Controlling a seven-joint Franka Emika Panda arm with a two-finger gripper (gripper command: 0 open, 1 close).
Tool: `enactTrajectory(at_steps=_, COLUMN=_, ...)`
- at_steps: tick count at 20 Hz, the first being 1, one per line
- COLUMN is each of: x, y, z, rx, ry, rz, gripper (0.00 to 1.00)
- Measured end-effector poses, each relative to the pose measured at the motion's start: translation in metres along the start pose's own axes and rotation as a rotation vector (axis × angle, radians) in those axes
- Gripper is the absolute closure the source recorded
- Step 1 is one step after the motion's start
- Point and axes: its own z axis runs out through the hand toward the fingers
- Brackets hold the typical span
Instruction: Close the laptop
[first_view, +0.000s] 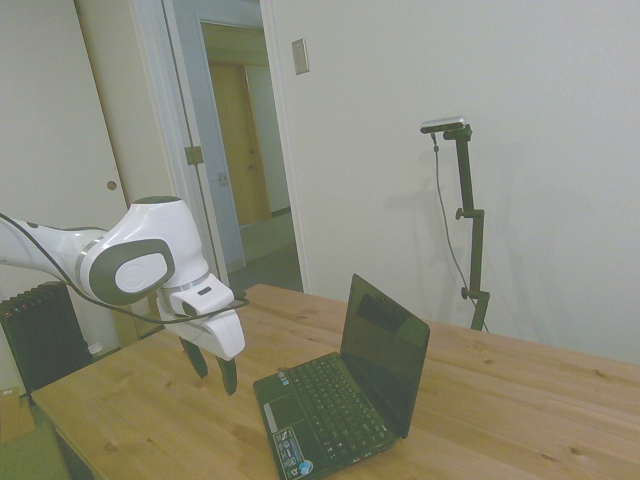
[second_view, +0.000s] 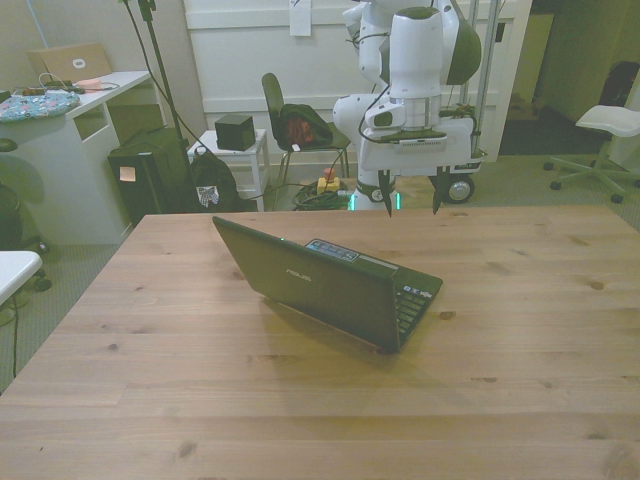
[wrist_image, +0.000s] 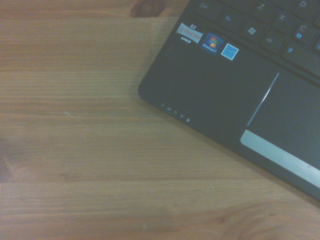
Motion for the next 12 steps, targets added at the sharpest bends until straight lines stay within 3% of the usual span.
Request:
enactTrajectory(at_steps=5, x=0.022, y=0.008, z=-0.017, rx=-0.001, ry=0.053, rz=0.031, gripper=0.00)
enactTrajectory(at_steps=12, x=0.116, y=0.038, z=-0.124, rx=0.053, ry=0.159, rz=0.182, gripper=0.00)
